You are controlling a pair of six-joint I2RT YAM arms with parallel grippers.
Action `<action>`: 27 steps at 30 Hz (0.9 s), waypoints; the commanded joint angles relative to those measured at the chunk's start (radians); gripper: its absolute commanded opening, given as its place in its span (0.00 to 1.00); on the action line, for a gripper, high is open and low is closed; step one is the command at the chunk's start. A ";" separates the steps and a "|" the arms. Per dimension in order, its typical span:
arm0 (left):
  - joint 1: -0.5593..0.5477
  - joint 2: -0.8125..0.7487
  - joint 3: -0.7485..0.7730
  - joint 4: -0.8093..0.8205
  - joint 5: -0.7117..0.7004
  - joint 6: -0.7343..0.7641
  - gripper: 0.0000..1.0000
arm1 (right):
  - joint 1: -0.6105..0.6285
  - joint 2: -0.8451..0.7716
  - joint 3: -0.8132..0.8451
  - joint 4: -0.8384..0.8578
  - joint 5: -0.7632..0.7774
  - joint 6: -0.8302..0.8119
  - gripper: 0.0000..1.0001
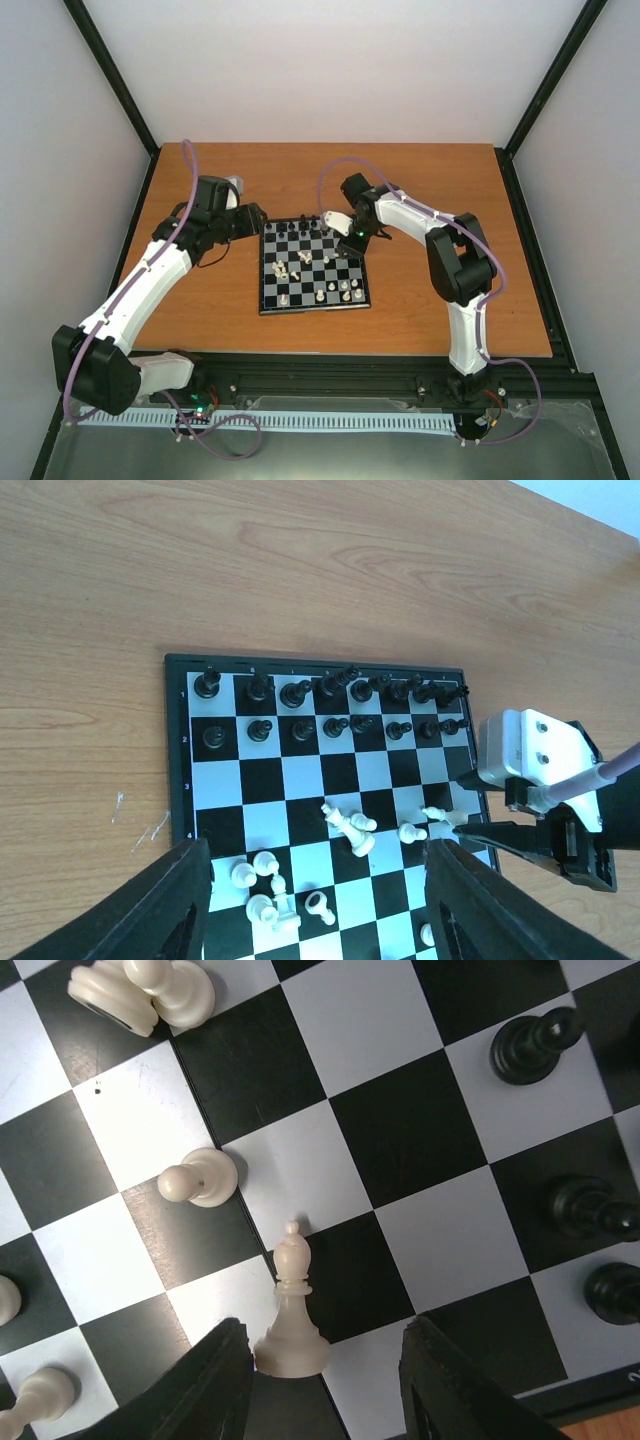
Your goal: Set up the chess pieces on the board
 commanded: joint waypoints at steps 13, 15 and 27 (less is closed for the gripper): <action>0.008 0.017 0.013 0.011 0.016 0.026 0.61 | 0.002 0.046 -0.022 -0.012 -0.013 -0.008 0.31; 0.008 0.017 0.013 0.011 0.019 0.026 0.61 | 0.002 0.045 -0.030 -0.011 -0.014 -0.009 0.31; 0.008 0.015 0.011 0.009 0.010 0.034 0.61 | 0.001 -0.150 -0.074 -0.008 -0.078 0.054 0.13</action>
